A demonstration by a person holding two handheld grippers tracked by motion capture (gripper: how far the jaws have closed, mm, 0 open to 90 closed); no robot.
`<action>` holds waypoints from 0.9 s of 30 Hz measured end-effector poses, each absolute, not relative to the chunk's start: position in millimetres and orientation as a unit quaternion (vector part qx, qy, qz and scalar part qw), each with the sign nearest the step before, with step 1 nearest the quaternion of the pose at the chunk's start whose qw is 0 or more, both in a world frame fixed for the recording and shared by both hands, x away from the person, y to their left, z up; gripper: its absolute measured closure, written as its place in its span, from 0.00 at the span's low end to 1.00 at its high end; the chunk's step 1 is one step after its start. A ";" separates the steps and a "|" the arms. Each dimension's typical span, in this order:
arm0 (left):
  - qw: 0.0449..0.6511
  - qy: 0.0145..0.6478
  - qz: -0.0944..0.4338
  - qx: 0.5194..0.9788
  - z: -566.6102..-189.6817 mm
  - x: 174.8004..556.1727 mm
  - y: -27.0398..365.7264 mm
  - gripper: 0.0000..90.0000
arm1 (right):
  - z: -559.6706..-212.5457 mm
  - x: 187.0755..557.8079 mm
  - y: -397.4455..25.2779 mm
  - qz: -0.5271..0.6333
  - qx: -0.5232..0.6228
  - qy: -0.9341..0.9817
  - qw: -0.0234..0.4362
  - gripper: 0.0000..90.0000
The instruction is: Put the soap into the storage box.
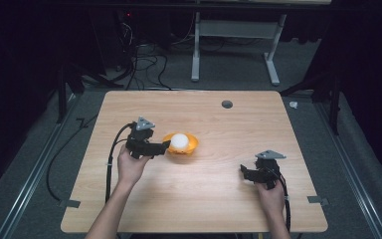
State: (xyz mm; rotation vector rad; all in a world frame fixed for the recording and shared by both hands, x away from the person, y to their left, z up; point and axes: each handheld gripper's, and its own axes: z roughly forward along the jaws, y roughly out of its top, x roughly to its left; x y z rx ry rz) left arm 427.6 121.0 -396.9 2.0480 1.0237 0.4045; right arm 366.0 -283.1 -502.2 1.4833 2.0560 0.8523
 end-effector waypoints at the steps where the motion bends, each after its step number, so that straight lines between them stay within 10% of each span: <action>1: 0.396 0.405 0.161 0.808 -397.1 427.0 122.3 0.27 | -502.2 366.0 -283.1 0.310 0.539 0.748 0.231 0.26; 27: 0.414 0.418 0.164 0.792 -390.2 407.9 152.8 0.27 | -502.2 366.0 -283.0 0.310 0.539 0.748 0.232 0.26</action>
